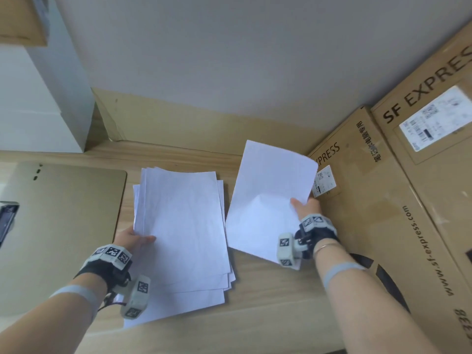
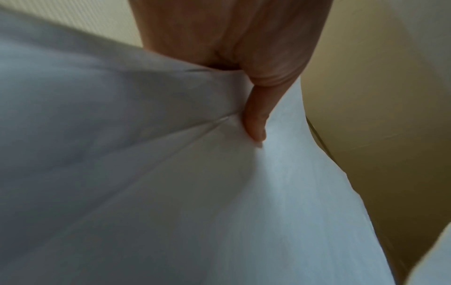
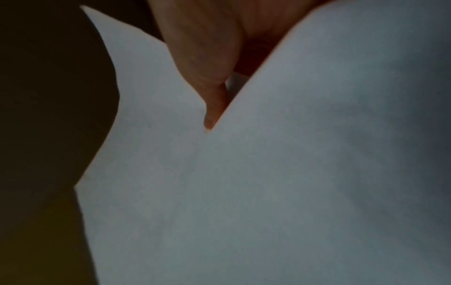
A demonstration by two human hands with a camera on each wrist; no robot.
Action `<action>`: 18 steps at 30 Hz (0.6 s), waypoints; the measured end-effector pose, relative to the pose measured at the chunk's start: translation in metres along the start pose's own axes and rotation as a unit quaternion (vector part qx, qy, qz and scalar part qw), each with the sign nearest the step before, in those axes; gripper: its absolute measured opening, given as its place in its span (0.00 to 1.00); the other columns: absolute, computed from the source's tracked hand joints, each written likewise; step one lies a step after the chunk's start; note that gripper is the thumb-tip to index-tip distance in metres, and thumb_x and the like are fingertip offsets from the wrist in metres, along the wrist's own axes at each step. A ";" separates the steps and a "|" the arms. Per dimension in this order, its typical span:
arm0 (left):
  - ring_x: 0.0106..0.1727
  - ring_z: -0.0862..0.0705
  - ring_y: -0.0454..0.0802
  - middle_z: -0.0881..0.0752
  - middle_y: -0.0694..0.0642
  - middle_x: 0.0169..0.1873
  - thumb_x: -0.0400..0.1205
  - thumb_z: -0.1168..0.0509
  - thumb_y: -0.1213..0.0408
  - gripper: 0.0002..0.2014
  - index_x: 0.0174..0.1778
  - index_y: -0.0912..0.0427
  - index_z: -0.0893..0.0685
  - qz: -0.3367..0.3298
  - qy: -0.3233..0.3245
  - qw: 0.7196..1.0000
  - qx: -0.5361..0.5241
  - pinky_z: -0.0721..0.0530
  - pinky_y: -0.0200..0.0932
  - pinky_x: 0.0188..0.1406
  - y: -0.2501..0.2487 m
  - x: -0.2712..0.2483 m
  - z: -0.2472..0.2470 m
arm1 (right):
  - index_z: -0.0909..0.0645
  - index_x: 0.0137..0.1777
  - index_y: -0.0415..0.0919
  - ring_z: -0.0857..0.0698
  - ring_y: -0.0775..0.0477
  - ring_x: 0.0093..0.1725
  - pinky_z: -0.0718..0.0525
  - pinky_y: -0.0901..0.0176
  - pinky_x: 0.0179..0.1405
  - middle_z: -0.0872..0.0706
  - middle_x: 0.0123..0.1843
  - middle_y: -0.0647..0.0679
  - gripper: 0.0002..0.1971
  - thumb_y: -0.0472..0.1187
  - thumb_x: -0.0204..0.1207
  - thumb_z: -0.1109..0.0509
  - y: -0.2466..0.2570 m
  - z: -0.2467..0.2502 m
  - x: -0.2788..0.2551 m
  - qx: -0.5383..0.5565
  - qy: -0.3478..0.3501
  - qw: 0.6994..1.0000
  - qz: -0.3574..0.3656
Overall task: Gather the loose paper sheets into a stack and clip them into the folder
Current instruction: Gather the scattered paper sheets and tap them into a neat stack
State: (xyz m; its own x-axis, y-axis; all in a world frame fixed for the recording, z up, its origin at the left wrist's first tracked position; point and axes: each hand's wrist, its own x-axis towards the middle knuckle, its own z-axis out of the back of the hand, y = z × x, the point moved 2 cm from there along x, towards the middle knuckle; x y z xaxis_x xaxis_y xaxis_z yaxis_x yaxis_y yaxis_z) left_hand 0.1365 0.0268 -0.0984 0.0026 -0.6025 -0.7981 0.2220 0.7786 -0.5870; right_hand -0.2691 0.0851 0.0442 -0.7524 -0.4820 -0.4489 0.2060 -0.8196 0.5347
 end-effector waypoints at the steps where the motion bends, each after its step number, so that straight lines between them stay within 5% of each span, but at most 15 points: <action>1: 0.50 0.15 0.68 0.14 0.71 0.50 0.69 0.25 0.76 0.21 0.58 0.73 0.18 0.001 0.001 1.000 0.003 0.18 0.67 0.60 0.000 0.001 0.000 | 0.27 0.68 0.28 0.18 0.36 0.64 0.21 0.49 0.62 0.19 0.67 0.34 0.26 0.44 0.76 0.31 0.006 0.006 0.008 -0.012 -0.001 1.000 0.016; 4: 0.55 0.15 0.72 0.14 0.71 0.50 0.71 0.27 0.74 0.14 0.51 0.68 0.18 0.005 -0.001 1.000 0.013 0.19 0.68 0.61 0.000 0.003 0.000 | 0.24 0.65 0.27 0.18 0.35 0.62 0.22 0.52 0.59 0.17 0.63 0.35 0.24 0.44 0.76 0.31 0.020 0.011 0.013 -0.051 0.018 0.998 0.042; 9: 0.55 0.15 0.71 0.14 0.71 0.52 0.72 0.28 0.75 0.21 0.62 0.71 0.20 0.009 0.014 1.000 0.013 0.20 0.68 0.62 -0.001 0.007 0.001 | 0.28 0.68 0.27 0.20 0.35 0.65 0.25 0.55 0.56 0.20 0.66 0.33 0.24 0.45 0.79 0.33 0.021 -0.038 -0.008 -0.086 0.110 0.990 0.019; 13: 0.41 0.17 0.59 0.15 0.62 0.41 0.76 0.30 0.70 0.15 0.58 0.65 0.21 -0.005 0.032 0.999 -0.012 0.18 0.49 0.42 -0.010 -0.006 -0.006 | 0.34 0.74 0.29 0.23 0.36 0.71 0.27 0.52 0.67 0.26 0.74 0.35 0.29 0.43 0.78 0.32 0.000 -0.113 -0.028 -0.074 0.143 0.987 0.028; 15: 0.43 0.16 0.58 0.15 0.63 0.47 0.77 0.30 0.66 0.17 0.60 0.63 0.21 -0.019 0.048 0.999 -0.016 0.20 0.48 0.44 -0.012 -0.009 -0.009 | 0.34 0.74 0.34 0.23 0.38 0.70 0.26 0.54 0.67 0.26 0.74 0.37 0.28 0.39 0.76 0.31 -0.007 -0.145 -0.040 -0.039 0.140 0.988 0.052; 18: 0.54 0.15 0.62 0.15 0.65 0.55 0.76 0.28 0.62 0.21 0.64 0.64 0.21 -0.038 0.073 0.996 0.018 0.17 0.53 0.51 -0.013 -0.007 -0.013 | 0.45 0.81 0.42 0.30 0.43 0.77 0.31 0.54 0.75 0.34 0.80 0.43 0.41 0.36 0.72 0.27 -0.004 -0.171 -0.060 0.035 0.136 0.986 0.088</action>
State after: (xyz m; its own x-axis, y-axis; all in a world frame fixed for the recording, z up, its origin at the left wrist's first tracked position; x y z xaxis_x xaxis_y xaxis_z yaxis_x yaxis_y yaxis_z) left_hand 0.1206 0.0231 -0.0871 -0.1573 -0.6250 -0.7646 0.2505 0.7237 -0.6430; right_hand -0.1176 0.0644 -0.0533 -0.5121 -0.6876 -0.5148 0.2675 -0.6972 0.6651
